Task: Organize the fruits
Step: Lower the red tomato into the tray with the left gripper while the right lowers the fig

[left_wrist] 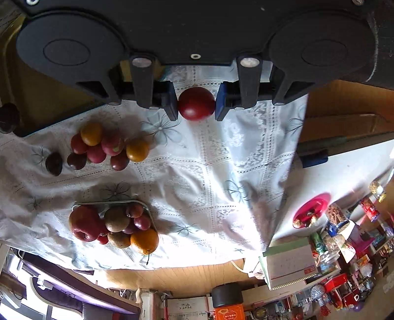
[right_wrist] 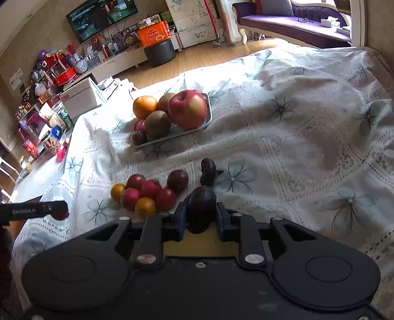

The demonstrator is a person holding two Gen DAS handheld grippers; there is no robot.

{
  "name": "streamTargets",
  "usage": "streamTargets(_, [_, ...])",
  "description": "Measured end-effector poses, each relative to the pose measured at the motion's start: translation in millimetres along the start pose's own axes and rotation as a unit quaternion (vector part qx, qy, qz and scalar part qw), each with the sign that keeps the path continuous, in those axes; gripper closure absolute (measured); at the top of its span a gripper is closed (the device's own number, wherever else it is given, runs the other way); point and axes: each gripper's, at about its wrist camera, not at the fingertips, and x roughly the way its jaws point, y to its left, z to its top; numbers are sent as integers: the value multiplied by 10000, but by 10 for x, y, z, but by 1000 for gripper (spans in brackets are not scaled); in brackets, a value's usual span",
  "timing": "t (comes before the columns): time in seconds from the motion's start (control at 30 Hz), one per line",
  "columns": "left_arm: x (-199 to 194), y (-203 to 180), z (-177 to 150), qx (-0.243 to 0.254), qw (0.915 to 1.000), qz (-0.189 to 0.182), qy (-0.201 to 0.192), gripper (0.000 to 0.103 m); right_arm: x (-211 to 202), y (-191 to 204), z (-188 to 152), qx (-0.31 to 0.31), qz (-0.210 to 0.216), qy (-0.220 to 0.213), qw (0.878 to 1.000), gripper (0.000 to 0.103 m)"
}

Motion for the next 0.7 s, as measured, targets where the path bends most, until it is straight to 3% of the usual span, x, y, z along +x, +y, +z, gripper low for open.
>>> streamTargets(0.13, [-198, -3, -246, -248, 9995, -172, -75, 62, -74, -5, -153, -4, 41, 53, 10000, 77])
streamTargets(0.33, [-395, -395, -624, -341, 9970, -552, -424, 62, -126, 19, -405, -72, 80, 273, 9996, 77])
streamTargets(0.53, [-345, -748, -854, -589, 9961, -508, -425, 62, -143, 20, -629, -117, 32, 466, 9988, 77])
streamTargets(0.7, [-185, -865, -972, -681, 9968, -387, -151, 62, -119, -4, -733, -99, -27, 586, 9982, 77])
